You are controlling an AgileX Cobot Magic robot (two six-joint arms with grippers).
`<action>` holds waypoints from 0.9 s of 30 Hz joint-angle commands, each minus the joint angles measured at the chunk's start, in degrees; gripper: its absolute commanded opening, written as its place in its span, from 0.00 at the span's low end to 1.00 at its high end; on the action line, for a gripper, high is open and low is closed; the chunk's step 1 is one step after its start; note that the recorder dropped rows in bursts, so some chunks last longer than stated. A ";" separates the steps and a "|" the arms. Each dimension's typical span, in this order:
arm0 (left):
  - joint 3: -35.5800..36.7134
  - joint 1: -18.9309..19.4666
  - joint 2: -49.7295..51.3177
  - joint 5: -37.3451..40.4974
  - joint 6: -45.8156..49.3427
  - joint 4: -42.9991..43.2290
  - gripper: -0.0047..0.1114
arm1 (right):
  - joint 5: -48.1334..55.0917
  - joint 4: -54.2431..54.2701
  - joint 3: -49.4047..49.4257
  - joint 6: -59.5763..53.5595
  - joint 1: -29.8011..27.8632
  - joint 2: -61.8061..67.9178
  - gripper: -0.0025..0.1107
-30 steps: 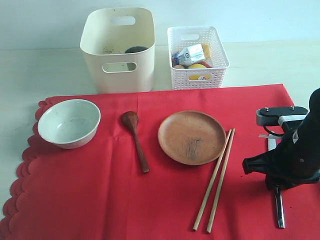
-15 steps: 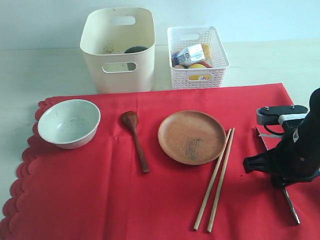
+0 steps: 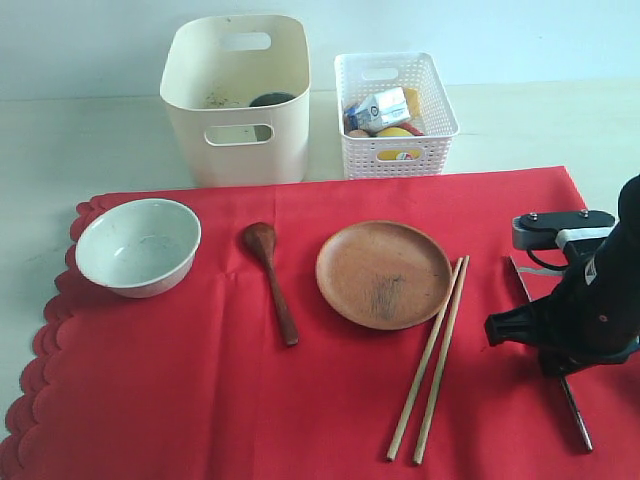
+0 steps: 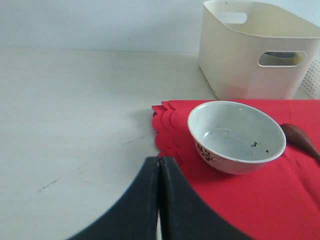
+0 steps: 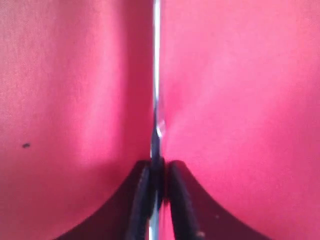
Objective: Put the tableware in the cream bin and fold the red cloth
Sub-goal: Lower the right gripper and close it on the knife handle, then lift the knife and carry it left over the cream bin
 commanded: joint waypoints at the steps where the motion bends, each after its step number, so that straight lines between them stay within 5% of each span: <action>1: 0.14 0.10 -0.31 -0.51 -0.37 -0.32 0.04 | -0.68 0.27 0.60 -0.36 -0.28 2.07 0.25; 8: 0.14 0.10 -0.31 -0.51 -0.37 -0.32 0.04 | -0.68 0.27 0.60 -0.46 -0.28 2.07 0.20; 14: 0.14 0.10 -0.31 -0.51 -0.37 -0.32 0.04 | -0.68 -0.29 0.60 -0.46 -0.28 2.07 0.02; 27: 0.14 0.10 -0.31 -0.51 -0.37 -0.32 0.04 | 0.48 -0.06 0.60 -0.46 -0.28 -6.08 0.02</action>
